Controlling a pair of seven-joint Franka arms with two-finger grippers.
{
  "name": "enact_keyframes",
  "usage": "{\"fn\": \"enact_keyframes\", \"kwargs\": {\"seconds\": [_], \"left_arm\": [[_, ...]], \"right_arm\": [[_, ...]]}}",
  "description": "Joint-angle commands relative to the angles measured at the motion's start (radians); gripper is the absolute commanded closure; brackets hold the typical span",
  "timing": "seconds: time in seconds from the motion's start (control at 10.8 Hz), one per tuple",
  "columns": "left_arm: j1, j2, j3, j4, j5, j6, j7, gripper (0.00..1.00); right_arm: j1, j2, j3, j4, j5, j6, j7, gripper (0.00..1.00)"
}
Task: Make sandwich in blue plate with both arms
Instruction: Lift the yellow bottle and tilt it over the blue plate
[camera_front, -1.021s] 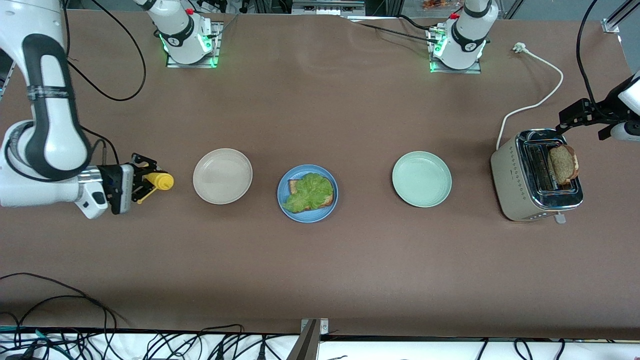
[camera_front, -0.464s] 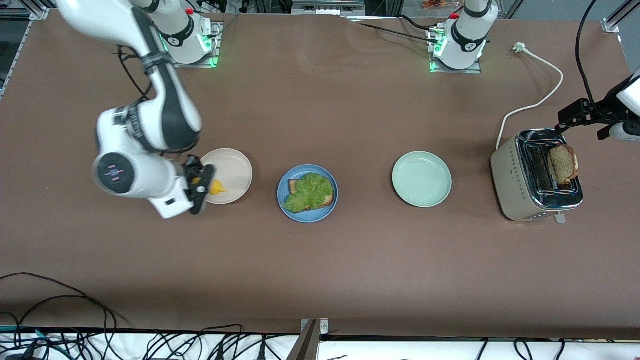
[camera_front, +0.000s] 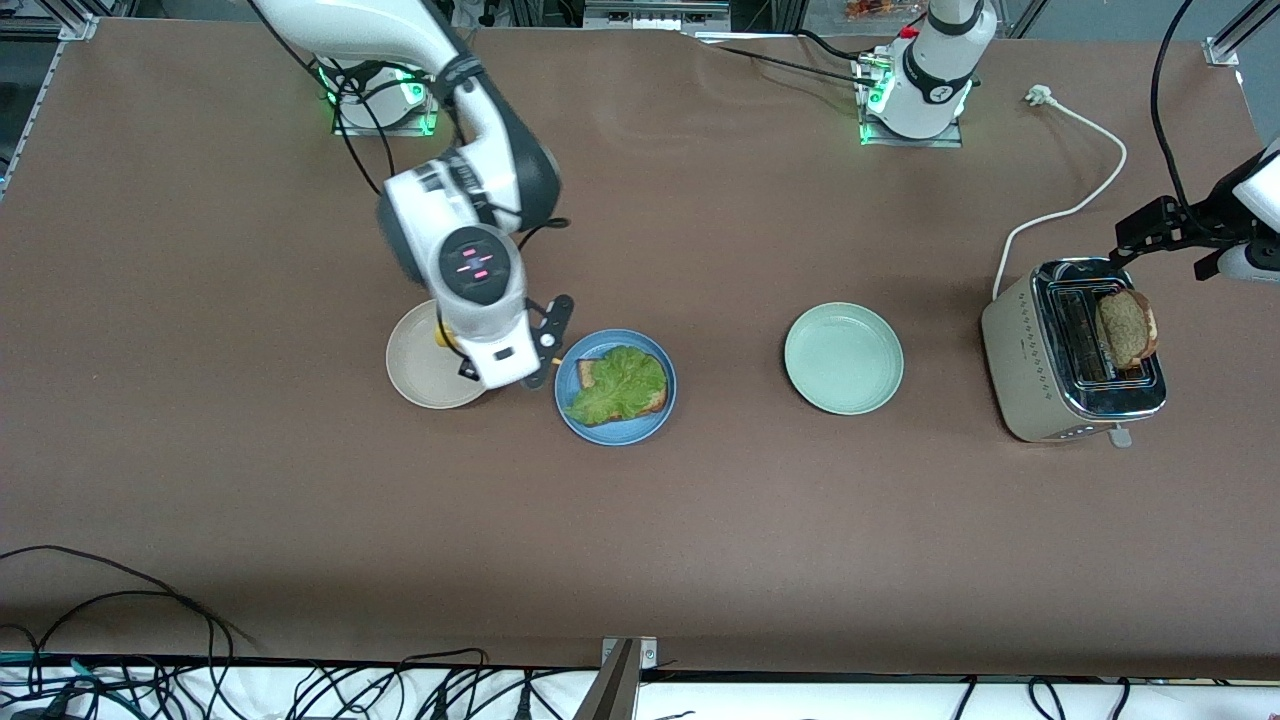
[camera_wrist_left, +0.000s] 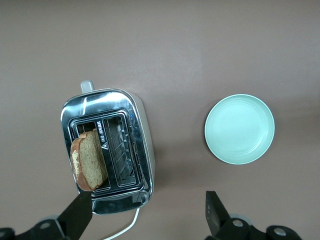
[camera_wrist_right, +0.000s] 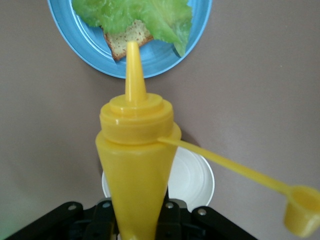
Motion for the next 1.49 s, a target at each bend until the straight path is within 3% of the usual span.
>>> {"fn": "enact_keyframes", "kwargs": {"seconds": [0.0,0.19,0.56,1.02,1.39], "left_arm": [[-0.007,-0.016,0.003,-0.001,0.019,0.002,0.001,0.0],[-0.005,-0.018,0.003,-0.001,0.019,0.0,0.005,0.0],[-0.005,-0.018,0.001,-0.001,0.019,-0.001,0.001,0.0],[-0.005,-0.018,0.001,-0.001,0.019,-0.001,0.001,0.0],[-0.005,-0.019,0.001,-0.003,0.019,-0.003,0.003,0.0]], "right_arm": [[0.126,0.063,-0.015,0.038,-0.236,-0.017,0.093,0.95],[0.198,0.093,-0.018,0.038,-0.415,-0.065,0.109,0.95],[0.259,0.149,-0.018,0.045,-0.633,-0.138,0.21,0.95],[0.286,0.195,-0.019,0.093,-0.692,-0.143,0.254,0.94],[0.27,0.178,-0.027,0.119,-0.651,-0.169,0.242,0.94]]}}
